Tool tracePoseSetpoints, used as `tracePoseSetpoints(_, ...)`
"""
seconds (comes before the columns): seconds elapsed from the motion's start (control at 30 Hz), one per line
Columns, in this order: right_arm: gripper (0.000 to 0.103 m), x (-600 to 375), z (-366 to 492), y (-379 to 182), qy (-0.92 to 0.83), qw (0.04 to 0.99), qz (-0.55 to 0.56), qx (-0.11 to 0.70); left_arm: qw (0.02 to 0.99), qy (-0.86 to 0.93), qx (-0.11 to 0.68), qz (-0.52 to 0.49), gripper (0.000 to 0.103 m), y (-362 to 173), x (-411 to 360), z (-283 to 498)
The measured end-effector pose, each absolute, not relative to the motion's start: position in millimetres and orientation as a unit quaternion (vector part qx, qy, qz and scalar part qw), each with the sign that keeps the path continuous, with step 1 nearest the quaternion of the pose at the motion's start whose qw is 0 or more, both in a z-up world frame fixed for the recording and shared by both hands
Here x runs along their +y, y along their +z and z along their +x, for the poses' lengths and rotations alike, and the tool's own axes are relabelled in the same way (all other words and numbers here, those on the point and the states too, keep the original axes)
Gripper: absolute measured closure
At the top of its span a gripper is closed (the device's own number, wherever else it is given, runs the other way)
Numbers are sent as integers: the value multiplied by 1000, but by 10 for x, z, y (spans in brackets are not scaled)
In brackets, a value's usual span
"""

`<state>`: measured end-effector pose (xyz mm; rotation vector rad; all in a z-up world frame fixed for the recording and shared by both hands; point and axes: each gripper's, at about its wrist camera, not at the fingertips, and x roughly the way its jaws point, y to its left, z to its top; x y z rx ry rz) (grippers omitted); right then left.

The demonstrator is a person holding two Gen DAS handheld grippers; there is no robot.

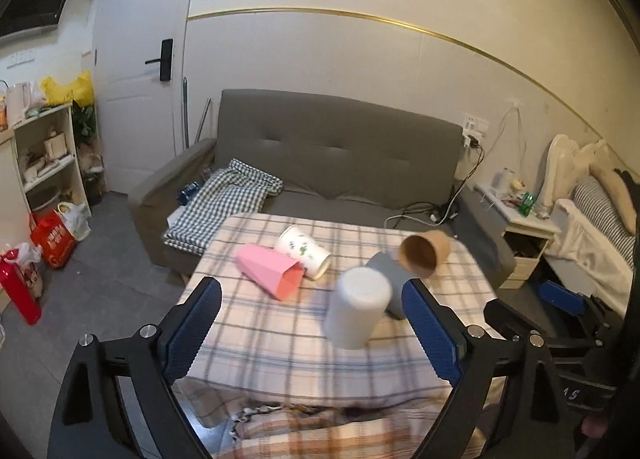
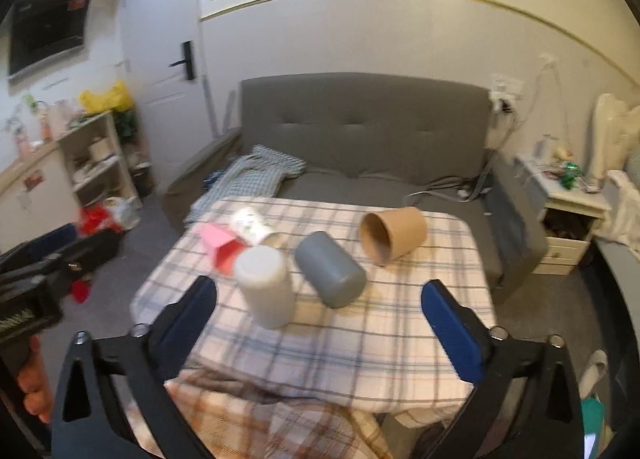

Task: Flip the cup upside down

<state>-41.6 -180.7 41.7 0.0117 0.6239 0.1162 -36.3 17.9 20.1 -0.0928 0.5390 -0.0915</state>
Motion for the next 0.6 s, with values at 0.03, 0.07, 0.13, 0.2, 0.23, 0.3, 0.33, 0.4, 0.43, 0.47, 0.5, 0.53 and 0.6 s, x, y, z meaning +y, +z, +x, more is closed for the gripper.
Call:
tracePoseSetpoints(0.03, 0, -1797, -404, 331, 58, 948, 8, 314, 962, -41, 266, -40, 5, 135, 185, -360)
tracePoseSetpoints(0.07, 0, -1799, -391, 265, 59, 945, 10, 321, 962, -39, 267, -37, 5, 79, 188, -368)
tracePoseSetpoints(0.13, 0, -1812, -372, 177, 65, 942, 12, 330, 962, -30, 268, -38, 4, -1, 198, -358)
tracePoseSetpoints(0.2, 0, -1809, -365, 102, 64, 941, 5, 331, 962, -27, 270, -43, 4, -77, 220, -373)
tracePoseSetpoints(0.23, 0, -1792, -362, 79, 62, 941, -3, 332, 961, -27, 272, -41, 4, -99, 214, -381)
tracePoseSetpoints(0.3, 0, -1777, -353, 56, 57, 941, -13, 333, 960, -25, 275, -38, 4, -129, 233, -379)
tracePoseSetpoints(0.33, 0, -1774, -354, 56, 58, 941, -13, 333, 960, -23, 275, -39, 4, -141, 244, -388)
tracePoseSetpoints(0.4, 0, -1781, -356, 62, 55, 942, -11, 332, 960, -24, 277, -47, 4, -143, 277, -394)
tracePoseSetpoints(0.43, 0, -1779, -354, 63, 55, 942, -11, 332, 959, -22, 278, -50, 4, -144, 295, -398)
tracePoseSetpoints(0.47, 0, -1779, -349, 59, 56, 941, -10, 334, 959, -21, 278, -50, 4, -144, 301, -397)
tracePoseSetpoints(0.5, 0, -1777, -346, 59, 57, 940, -9, 335, 959, -20, 279, -49, 4, -145, 299, -399)
tracePoseSetpoints(0.53, 0, -1777, -346, 56, 56, 940, -9, 335, 959, -19, 280, -48, 4, -146, 296, -401)
tracePoseSetpoints(0.6, 0, -1774, -342, 52, 57, 940, -11, 337, 958, -19, 281, -50, 4, -153, 300, -404)
